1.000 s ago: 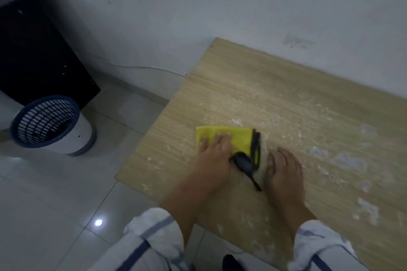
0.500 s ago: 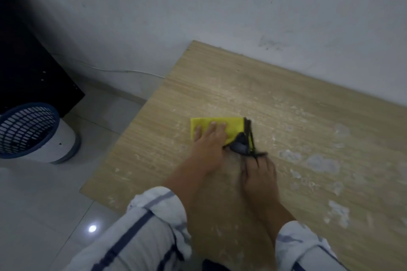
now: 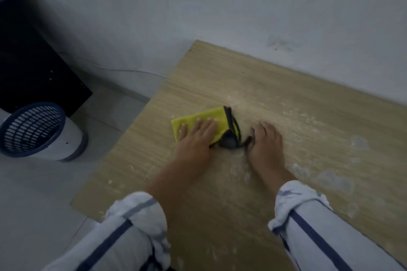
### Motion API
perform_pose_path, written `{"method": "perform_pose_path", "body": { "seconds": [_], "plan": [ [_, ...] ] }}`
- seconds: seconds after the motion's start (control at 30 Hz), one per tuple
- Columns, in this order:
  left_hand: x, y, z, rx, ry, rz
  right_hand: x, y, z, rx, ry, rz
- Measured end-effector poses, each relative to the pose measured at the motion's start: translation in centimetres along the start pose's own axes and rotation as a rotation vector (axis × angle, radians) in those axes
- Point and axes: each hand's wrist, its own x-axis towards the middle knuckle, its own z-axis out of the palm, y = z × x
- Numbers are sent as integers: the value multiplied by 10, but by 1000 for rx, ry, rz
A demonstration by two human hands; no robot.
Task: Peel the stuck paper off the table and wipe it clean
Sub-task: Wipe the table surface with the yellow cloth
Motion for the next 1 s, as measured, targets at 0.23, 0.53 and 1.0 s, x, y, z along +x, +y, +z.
{"method": "perform_pose_path", "body": {
  "seconds": [0.23, 0.53, 1.0],
  "plan": [
    [54, -38, -37, -292, 332, -630, 1, -6, 3, 11, 112, 30],
    [107, -46, -23, -111, 60, -257, 2, -6, 3, -24, 94, 58],
    [155, 46, 7, 46, -145, 225, 12, 19, 1, -2, 189, 197]
  ]
}}
